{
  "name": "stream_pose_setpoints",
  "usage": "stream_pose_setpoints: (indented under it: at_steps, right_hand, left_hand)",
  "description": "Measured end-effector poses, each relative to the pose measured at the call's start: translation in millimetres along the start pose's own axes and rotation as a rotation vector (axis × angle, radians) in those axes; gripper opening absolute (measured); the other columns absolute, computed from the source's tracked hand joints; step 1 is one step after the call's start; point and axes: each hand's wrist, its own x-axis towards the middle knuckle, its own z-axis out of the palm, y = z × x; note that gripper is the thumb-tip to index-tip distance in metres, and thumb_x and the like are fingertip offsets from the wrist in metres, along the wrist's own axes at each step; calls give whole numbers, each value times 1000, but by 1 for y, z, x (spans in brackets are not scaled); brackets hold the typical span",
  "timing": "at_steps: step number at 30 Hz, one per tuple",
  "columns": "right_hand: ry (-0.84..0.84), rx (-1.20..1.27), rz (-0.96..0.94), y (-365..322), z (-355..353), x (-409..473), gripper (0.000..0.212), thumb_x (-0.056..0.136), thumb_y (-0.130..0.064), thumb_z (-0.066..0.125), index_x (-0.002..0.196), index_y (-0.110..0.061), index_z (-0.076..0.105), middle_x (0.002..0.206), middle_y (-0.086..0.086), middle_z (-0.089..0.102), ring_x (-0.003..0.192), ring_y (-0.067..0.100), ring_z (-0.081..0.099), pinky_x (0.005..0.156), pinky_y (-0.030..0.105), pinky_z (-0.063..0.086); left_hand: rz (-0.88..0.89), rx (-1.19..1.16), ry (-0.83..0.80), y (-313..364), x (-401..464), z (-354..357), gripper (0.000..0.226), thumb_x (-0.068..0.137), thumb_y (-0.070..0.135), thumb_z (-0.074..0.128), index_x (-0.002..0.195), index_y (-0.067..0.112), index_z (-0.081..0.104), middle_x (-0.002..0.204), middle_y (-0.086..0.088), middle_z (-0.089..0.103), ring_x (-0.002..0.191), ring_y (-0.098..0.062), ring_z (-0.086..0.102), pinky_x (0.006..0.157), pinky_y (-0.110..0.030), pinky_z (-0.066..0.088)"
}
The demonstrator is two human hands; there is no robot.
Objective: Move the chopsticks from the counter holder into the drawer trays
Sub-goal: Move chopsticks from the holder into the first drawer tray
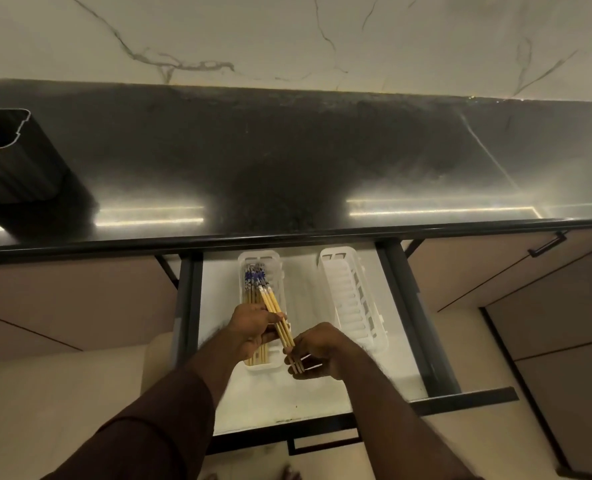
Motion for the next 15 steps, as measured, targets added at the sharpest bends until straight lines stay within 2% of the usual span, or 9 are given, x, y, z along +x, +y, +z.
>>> stream_pose_setpoints:
  at_steps: [3,5,7,9,11,13,15]
  right_hand:
    - [62,96,22,-6,12,11,17,91,-4,66,103,7,69,93,17,70,79,26,69,80,38,62]
    - [110,132,24,-10,22,21,18,91,-9,68,103,5,68,93,17,71,75,27,71,74,37,63]
    - [163,131,21,-13,31,30,21,91,-14,69,106,1,66,93,15,71,67,25,71,54,31,61]
    - [199,127,30,-14,38,39,23,91,-16,69,107,-1,64,95,15,70,65,24,69,42,26,55]
    - [217,117,35,-15,42,46,23,91,-18,70,106,-2,64,97,15,70,67,26,71,46,31,59]
    - [248,90,32,-15,46,51,26,89,-19,72,105,-2,63,97,16,70,73,30,73,56,41,63]
    - [302,36,20,-17,49,53,28,87,-22,73,107,-4,62,99,15,70,78,31,73,58,45,63]
  left_hand:
    - [-4,27,9,3,5,4,24,88,-7,60,112,-10,59,103,-25,68,76,-28,69,52,-31,58]
    - [-19,52,26,2,11,5,26,86,-6,62,112,-8,59,97,-21,69,74,-25,68,49,-28,57]
    - [-33,74,43,1,20,4,29,84,-4,66,113,-6,60,98,-19,69,76,-24,69,53,-30,57]
    - [-47,79,54,0,30,2,33,83,-4,67,116,-4,61,100,-19,70,81,-27,71,68,-38,60]
    - [-64,61,60,0,37,0,33,83,-5,66,116,-4,61,97,-20,71,84,-30,72,78,-44,59]
    - [-72,33,58,0,41,-1,33,84,-7,64,116,-7,60,94,-20,71,80,-29,71,70,-40,59]
    - [-81,13,59,1,45,-1,32,85,-9,62,117,-9,57,89,-18,69,74,-26,69,60,-33,56]
